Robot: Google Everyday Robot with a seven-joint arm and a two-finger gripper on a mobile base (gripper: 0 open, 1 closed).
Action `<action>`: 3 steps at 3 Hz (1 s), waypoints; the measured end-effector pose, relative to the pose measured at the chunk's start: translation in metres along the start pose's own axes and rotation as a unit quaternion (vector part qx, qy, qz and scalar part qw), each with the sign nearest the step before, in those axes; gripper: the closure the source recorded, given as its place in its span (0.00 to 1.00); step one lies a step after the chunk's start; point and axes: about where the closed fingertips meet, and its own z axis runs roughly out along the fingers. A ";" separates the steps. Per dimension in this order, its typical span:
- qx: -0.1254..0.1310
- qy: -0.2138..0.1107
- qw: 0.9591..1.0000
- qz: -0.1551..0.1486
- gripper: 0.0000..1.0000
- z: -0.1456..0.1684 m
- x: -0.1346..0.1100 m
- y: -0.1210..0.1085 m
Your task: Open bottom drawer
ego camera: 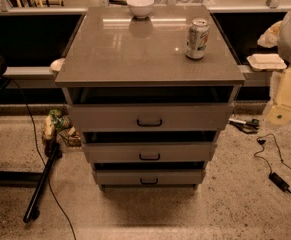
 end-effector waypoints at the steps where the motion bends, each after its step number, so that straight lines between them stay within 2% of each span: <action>1: 0.005 0.001 1.000 -0.005 0.00 0.004 0.000 0.000; 2: -0.002 0.004 0.999 -0.032 0.00 0.041 0.006 0.005; 3: -0.030 -0.006 0.998 -0.056 0.00 0.102 0.011 0.017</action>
Offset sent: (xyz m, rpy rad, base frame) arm 0.0143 0.0017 -0.1197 -0.0576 0.0446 0.1432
